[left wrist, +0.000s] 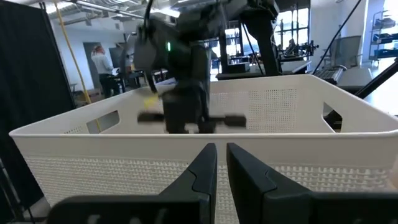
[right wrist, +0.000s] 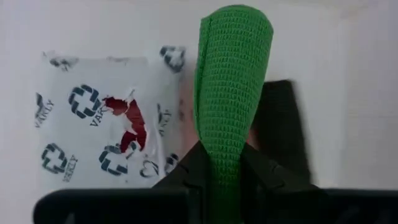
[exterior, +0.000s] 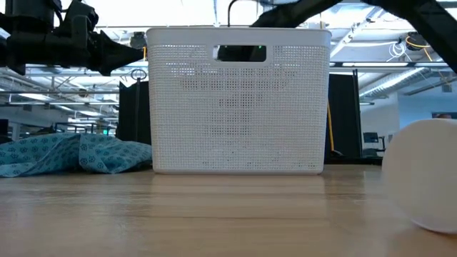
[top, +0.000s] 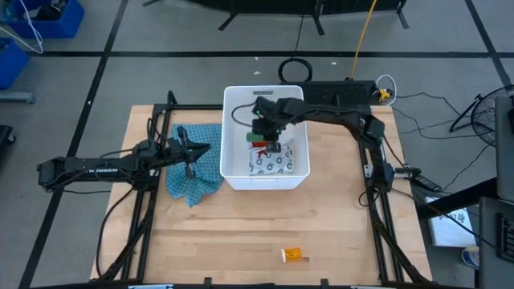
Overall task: Pick & place medical supplies in basket/bin
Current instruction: Put the green bandage into the white bin, then put the orange pill bottle into the white bin
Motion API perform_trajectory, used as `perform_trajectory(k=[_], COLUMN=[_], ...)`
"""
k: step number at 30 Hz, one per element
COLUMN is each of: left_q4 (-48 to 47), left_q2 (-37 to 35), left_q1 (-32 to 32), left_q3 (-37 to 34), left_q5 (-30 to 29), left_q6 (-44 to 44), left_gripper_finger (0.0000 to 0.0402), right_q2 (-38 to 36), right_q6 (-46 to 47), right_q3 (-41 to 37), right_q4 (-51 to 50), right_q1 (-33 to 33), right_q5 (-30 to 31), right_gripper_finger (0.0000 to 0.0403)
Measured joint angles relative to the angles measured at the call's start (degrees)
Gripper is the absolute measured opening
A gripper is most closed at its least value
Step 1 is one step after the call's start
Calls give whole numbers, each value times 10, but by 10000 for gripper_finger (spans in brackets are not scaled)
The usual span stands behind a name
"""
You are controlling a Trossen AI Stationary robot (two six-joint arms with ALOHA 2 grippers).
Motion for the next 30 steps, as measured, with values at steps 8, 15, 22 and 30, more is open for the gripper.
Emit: perform_trajectory(k=[8, 15, 22, 30], left_q4=[-1, -1, -6, -11], left_q2=[0, 0, 0, 0], left_q1=[0, 0, 0, 0], left_q3=[0, 0, 0, -1], left_q5=[2, 4, 4, 4], left_q6=[-1, -3, -9, -9], left_gripper_finger=[42, 42, 42, 42], right_q2=[26, 26, 23, -11], right_q6=[7, -19, -11, 1], right_q3=[0, 0, 0, 0], right_q4=[-12, -10, 15, 19], right_q1=[-1, -1, -1, 1], right_q5=[-41, -43, -41, -5], right_gripper_finger=[43, 48, 124, 205])
